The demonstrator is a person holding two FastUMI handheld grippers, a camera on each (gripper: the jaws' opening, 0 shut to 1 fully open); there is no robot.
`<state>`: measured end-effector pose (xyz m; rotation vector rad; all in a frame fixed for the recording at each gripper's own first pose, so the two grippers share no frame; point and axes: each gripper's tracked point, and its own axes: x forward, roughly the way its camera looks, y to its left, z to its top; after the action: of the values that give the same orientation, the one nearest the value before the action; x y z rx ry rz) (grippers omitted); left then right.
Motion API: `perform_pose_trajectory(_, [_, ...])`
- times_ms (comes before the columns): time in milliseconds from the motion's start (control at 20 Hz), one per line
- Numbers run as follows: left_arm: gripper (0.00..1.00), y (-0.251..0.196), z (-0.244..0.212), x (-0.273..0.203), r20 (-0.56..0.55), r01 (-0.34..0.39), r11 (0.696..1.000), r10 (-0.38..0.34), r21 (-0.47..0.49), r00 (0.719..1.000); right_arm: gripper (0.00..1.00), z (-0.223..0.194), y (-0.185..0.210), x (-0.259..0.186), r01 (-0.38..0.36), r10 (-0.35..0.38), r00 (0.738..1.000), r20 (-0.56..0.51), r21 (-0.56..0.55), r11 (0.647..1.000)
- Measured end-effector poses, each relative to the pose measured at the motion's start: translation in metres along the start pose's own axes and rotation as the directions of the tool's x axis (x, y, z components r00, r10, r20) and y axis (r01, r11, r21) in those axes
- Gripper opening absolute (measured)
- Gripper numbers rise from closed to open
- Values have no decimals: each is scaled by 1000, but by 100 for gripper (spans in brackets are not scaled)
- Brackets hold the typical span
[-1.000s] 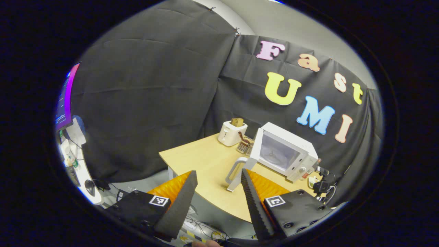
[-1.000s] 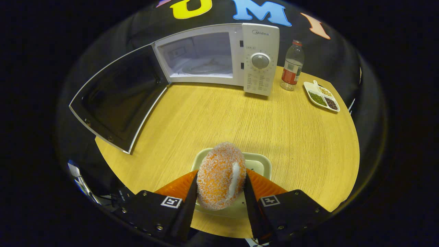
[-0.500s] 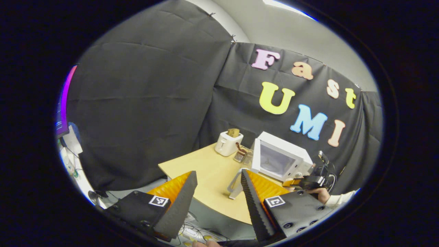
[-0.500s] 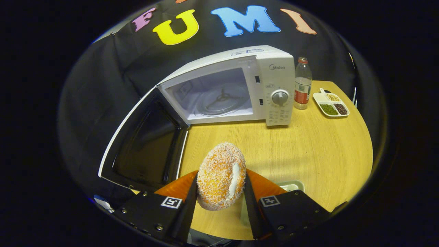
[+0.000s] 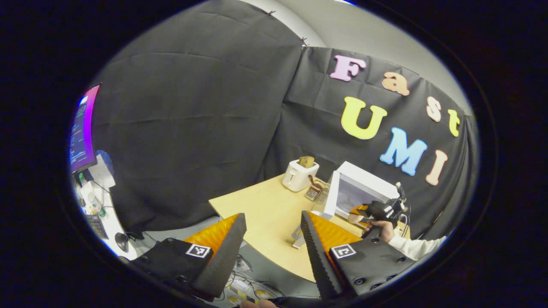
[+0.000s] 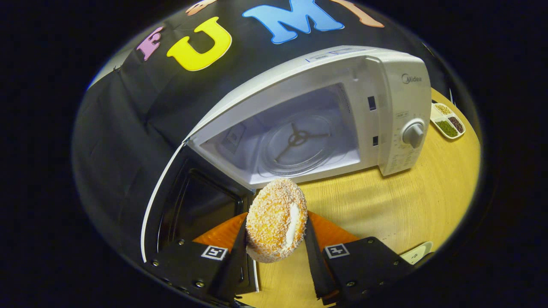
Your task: Open the microwave oven with the left hand, put the food in, and close the microwave oven.
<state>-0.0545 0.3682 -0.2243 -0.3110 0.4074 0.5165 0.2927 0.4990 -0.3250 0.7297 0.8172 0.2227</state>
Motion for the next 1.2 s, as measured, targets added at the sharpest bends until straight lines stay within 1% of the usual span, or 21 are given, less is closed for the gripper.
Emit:
perform_pose_trajectory(100, [87,5,-9,4,-32,-43,999,43,22,999,68,13,2,24,8,-9,999,38,34,999])
perform_pose_trajectory(250, [87,9,-15,3,-75,-92,995,95,49,993,68,24,3,58,21,-24,998,64,43,999])
perform_pose_trajectory(350, [87,8,-11,7,-86,-120,991,125,54,989,68,37,0,71,57,-65,991,119,71,996])
perform_pose_trajectory(400, [87,10,-13,10,-86,-139,988,144,64,986,67,43,0,77,60,-72,987,141,87,994])
perform_pose_trajectory(450, [87,8,-12,13,-93,-149,986,156,76,983,65,46,0,85,62,-77,987,145,102,993])
perform_pose_trajectory(500, [87,6,-12,13,-101,-155,984,164,91,981,69,47,-1,93,70,-85,986,146,108,992])
perform_pose_trajectory(650, [87,2,-27,19,-139,-159,979,176,126,974,69,61,-9,114,103,-127,974,189,132,986])
perform_pose_trajectory(700, [87,0,-30,20,-155,-158,979,178,131,972,69,64,-13,123,116,-146,967,208,149,982])
perform_pose_trajectory(750, [87,1,-32,20,-164,-160,978,181,135,970,69,68,-15,119,131,-165,961,222,157,979])
perform_pose_trajectory(800, [87,2,-33,23,-169,-165,977,187,137,968,75,74,-17,127,135,-172,954,247,160,978])
perform_pose_trajectory(900, [87,5,-32,24,-177,-172,977,193,127,965,75,81,-25,134,165,-204,935,290,153,974])
perform_pose_trajectory(950, [82,6,-32,25,-176,-177,977,197,122,964,75,85,-35,139,199,-235,920,312,146,969])
perform_pose_trajectory(1000, [87,7,-34,26,-178,-178,977,198,118,964,77,88,-38,141,206,-239,911,335,133,969])
perform_pose_trajectory(1150, [87,6,-37,31,-182,-176,979,193,105,964,77,98,-38,149,191,-223,890,397,119,974])
perform_pose_trajectory(1200, [87,3,-38,32,-183,-171,980,187,103,965,81,99,-38,150,197,-229,885,405,119,973])
